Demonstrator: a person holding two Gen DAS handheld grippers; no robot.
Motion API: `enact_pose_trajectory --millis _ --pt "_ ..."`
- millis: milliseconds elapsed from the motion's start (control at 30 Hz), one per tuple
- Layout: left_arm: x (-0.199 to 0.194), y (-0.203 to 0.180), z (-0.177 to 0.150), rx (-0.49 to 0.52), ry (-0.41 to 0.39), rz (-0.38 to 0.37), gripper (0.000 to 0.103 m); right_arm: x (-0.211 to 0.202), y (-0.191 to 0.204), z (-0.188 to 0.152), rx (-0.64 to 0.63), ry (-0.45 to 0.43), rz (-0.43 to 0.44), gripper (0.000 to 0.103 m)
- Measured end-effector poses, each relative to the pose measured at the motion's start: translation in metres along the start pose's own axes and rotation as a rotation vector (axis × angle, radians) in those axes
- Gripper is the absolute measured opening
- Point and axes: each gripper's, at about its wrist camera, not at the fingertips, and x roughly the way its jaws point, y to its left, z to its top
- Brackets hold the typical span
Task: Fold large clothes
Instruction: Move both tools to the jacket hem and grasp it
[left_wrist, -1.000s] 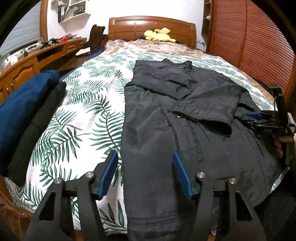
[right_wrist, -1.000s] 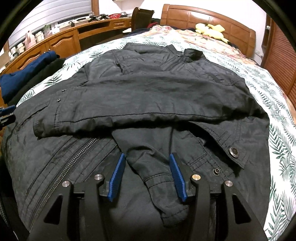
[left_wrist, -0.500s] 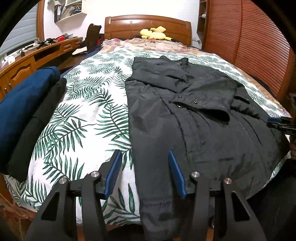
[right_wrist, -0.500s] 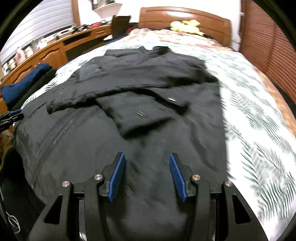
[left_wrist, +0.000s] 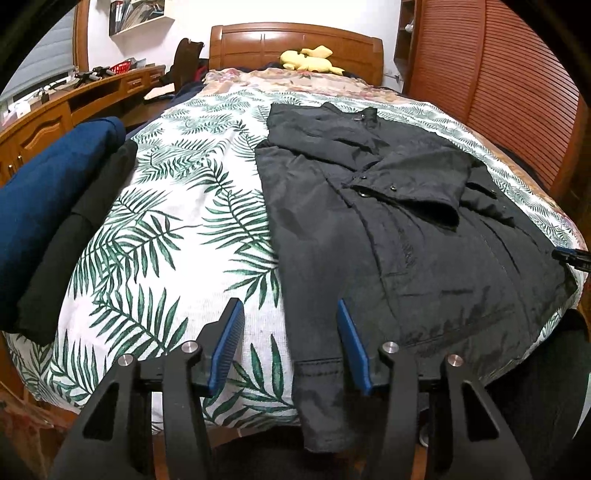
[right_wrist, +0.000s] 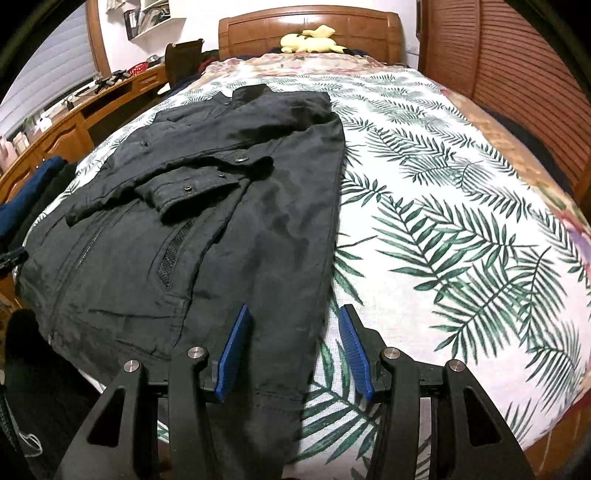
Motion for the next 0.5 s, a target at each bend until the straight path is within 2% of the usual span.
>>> enact_pose_trajectory --millis 167,300,500 --pt "0.0 0.001 -0.001 -0.001 0.001 -0.006 0.053 0.004 0.009 0.001 -0.012 0.018 0.07 0.052" --pt "-0.002 -0.003 -0.004 0.015 0.002 -0.034 0.044 -0.002 0.012 0.002 -0.018 -0.009 0.096 0.052" --pt "-0.006 -0.005 -0.015 0.014 0.013 -0.048 0.041 -0.003 0.012 -0.007 -0.031 0.004 0.081 0.052"
